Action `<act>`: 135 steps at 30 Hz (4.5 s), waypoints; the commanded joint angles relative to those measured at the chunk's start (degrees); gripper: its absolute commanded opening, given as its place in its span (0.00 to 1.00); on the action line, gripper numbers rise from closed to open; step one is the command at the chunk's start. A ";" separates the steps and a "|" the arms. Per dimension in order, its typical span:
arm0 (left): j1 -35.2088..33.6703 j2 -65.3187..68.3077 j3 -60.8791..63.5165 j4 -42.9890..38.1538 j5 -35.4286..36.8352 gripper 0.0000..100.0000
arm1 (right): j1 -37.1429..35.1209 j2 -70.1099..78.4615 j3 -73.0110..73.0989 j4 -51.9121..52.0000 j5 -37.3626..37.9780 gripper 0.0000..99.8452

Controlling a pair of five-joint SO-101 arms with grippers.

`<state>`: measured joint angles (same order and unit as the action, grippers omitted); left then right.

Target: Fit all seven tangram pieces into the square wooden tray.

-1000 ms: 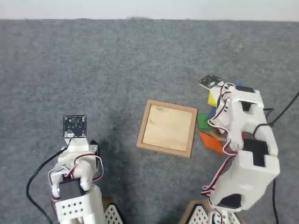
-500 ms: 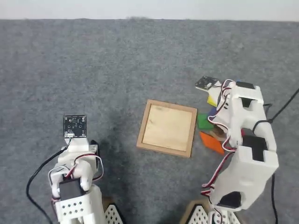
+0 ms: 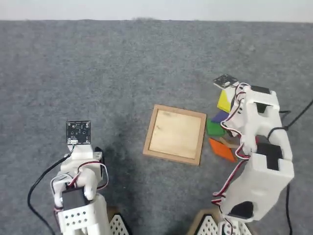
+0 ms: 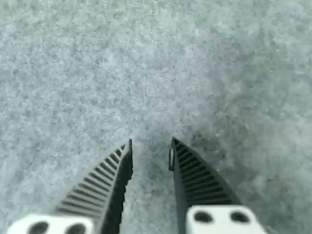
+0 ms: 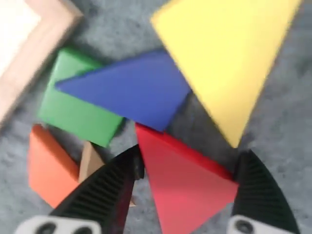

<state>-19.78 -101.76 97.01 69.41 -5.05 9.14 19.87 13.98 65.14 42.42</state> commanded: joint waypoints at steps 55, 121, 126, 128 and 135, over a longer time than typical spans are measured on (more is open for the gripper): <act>-0.09 0.18 -0.48 0.35 -0.62 0.12 | 4.70 -32.31 22.95 -7.43 -4.13 0.30; -0.09 0.18 -0.48 0.35 -0.62 0.12 | 9.19 -40.13 30.07 -13.93 1.85 0.15; -0.09 0.18 -0.48 0.35 -0.62 0.12 | 9.45 -41.27 30.59 -15.96 1.76 0.20; -0.09 0.18 -0.48 0.35 -0.62 0.12 | 9.45 -38.20 28.13 -15.69 1.76 0.25; -0.09 0.18 -0.48 0.35 -0.62 0.12 | 9.45 -20.70 18.73 -14.37 4.75 0.27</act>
<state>-19.78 -101.76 97.01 69.41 -5.05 18.11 -5.71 37.98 50.46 45.85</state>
